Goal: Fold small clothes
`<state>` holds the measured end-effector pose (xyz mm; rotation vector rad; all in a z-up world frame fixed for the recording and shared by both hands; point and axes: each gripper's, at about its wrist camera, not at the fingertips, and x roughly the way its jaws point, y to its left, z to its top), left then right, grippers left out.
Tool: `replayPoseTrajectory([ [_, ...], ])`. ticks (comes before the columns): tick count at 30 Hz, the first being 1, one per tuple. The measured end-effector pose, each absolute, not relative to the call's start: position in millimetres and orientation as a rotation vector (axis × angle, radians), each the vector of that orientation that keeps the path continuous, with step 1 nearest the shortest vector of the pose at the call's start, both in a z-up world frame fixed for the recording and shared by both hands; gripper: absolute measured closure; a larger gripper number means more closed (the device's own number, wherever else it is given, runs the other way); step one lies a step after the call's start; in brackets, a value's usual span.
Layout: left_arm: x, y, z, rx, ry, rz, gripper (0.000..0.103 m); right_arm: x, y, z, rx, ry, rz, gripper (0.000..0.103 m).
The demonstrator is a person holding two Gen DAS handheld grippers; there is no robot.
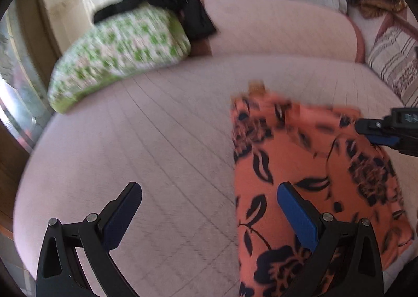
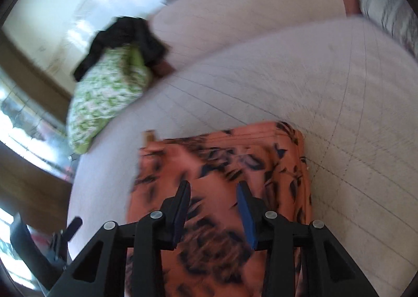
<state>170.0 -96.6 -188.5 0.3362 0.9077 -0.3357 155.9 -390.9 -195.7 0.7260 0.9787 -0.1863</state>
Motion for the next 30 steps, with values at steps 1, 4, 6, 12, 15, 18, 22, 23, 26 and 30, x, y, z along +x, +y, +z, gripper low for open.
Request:
replayPoseTrajectory([
  [1,171.0,-96.5,-194.4,0.331,0.913,-0.343,0.0,160.0,-394.6,-206.5,0.745,0.995,-0.196,0.066],
  [4,172.9,-91.6,-197.2,0.303,0.919,-0.362,0.0,167.6,-394.9,-198.0,0.738,0.992,-0.201,0.065],
  [6,174.1,-88.3,-191.7,0.289,0.909,-0.367,0.0,172.9,-385.5,-176.4,0.687,0.914,-0.171,0.063],
  [12,177.7,-77.2,-186.5,0.273,0.894,-0.343,0.0,213.5,-345.2,-180.8,0.661,0.938,-0.036,0.063],
  [15,183.8,-72.3,-188.8,0.275,0.896,-0.33,0.0,229.5,-334.2,-211.8,0.638,1.05,-0.064,0.064],
  [18,187.7,-69.4,-191.3,0.265,0.91,-0.327,0.0,227.6,-333.8,-201.1,0.631,1.028,-0.059,0.064],
  [22,185.4,-69.0,-187.4,0.263,0.891,-0.328,0.0,205.5,-342.8,-183.3,0.646,0.991,-0.049,0.064],
  [23,183.1,-69.3,-185.7,0.265,0.884,-0.329,0.0,199.1,-344.8,-180.6,0.656,0.987,-0.047,0.064],
  [26,175.7,-69.2,-181.6,0.271,0.861,-0.332,0.0,175.6,-347.6,-169.3,0.661,0.981,-0.048,0.064],
  [30,168.6,-68.2,-178.8,0.276,0.843,-0.327,0.0,151.7,-342.3,-153.2,0.622,0.986,-0.073,0.064],
])
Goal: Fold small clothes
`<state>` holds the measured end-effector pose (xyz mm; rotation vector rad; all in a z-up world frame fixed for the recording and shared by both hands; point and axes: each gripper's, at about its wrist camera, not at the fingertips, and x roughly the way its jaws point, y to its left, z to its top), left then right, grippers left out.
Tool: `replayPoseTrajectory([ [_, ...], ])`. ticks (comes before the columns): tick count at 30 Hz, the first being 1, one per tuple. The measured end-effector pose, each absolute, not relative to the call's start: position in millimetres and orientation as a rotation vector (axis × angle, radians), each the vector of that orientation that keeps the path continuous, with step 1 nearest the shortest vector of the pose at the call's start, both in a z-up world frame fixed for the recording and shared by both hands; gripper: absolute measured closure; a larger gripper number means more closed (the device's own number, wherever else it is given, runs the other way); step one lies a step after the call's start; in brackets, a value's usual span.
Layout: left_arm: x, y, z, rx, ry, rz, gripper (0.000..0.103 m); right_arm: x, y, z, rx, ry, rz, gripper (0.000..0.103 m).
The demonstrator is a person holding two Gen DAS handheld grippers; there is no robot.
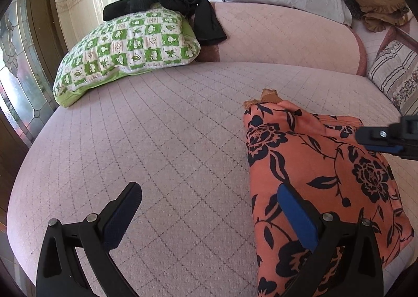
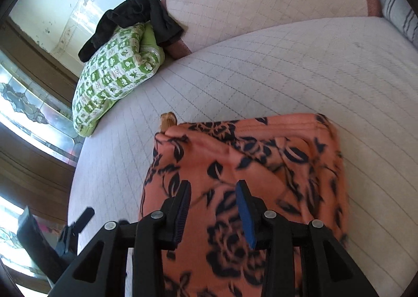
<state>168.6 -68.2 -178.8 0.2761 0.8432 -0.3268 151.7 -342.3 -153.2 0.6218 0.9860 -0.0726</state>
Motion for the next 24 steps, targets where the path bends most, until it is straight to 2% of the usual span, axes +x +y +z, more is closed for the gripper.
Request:
replayPoseTrajectory([
  [8,149.6,-65.2,-182.6,0.317,0.834,-0.343,0.0,98.7,-339.8,-151.1,0.614,1.008,-0.106,0.063],
  [9,148.8,-67.4,-188.2,0.332,0.859,-0.359,0.0,91.4,-339.3,-156.6,0.621,1.026,-0.112,0.062],
  [10,147.8,-70.0,-196.4,0.352,0.892,-0.372,0.0,82.8,-338.7,-165.5,0.632,1.056,-0.121,0.056],
  [12,143.8,-68.7,-203.0,0.348,0.888,-0.37,0.0,69.9,-336.8,-185.2,0.659,1.124,-0.124,0.054],
  [18,138.4,-54.6,-180.3,0.254,0.851,-0.38,0.0,35.6,-343.2,-153.4,0.609,0.992,-0.129,0.053],
  [24,130.7,-58.8,-164.8,0.263,0.79,-0.377,0.0,21.0,-354.7,-124.9,0.497,0.882,-0.232,0.047],
])
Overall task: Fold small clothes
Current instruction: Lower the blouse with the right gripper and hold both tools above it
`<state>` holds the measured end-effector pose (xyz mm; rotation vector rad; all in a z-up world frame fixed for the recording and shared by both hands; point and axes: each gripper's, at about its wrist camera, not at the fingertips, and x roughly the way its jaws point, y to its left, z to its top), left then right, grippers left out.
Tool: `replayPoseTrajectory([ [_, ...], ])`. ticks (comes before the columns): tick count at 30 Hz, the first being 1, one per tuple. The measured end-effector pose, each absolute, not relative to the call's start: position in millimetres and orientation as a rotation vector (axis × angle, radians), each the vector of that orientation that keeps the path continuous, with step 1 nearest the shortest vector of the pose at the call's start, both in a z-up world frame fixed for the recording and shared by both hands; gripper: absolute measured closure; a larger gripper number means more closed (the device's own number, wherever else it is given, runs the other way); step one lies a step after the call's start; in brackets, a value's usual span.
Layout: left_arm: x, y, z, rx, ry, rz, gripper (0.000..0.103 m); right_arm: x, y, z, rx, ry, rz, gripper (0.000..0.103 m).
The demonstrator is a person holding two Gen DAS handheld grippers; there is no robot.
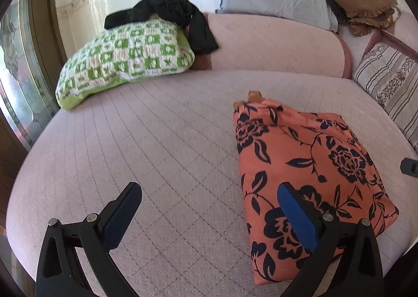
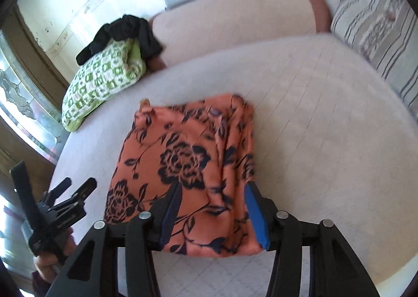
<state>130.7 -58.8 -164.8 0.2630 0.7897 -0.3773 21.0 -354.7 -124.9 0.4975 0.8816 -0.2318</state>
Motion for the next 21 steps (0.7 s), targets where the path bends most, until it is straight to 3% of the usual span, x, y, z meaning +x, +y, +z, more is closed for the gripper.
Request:
replayPoseTrajectory([
  [21,114.4,-71.9,-131.6,0.251,0.731,-0.417,0.0,31.1,-347.8,-132.1,0.522,0.873,-0.175,0.047],
])
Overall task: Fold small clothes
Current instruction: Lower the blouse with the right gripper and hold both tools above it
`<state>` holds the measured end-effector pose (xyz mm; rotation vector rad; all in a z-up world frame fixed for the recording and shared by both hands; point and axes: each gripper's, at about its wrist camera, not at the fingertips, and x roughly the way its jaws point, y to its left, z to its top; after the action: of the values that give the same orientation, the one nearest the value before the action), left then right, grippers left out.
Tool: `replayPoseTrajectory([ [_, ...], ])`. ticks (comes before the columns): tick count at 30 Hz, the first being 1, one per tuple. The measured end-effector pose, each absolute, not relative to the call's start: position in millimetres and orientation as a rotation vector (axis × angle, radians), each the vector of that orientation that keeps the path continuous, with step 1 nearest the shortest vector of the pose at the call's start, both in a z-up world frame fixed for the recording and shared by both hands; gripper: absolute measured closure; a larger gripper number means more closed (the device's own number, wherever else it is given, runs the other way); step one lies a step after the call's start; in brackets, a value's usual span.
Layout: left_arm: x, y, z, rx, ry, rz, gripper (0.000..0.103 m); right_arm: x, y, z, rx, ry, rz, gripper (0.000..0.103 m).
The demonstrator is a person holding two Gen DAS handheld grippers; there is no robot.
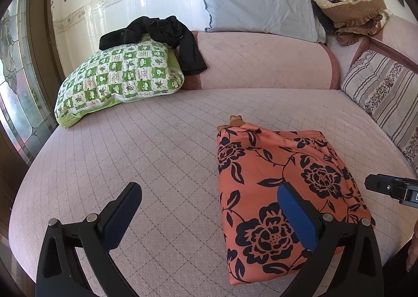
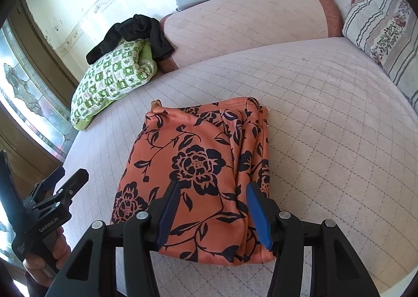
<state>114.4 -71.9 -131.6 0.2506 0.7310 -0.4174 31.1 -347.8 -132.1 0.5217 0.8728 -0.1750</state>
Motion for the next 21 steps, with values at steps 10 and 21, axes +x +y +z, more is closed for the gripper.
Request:
replayPoseTrajectory([
  [10,115.2,-74.9,-134.9,0.27,0.739,-0.408,0.0,30.1,-357.4,-137.3,0.542,0.878,-0.184,0.046],
  [21,119.5,-85.7,-147.2,0.29,0.764,-0.423,0.0,33.7,-367.7,-148.1,0.568,0.901,-0.178,0.044],
])
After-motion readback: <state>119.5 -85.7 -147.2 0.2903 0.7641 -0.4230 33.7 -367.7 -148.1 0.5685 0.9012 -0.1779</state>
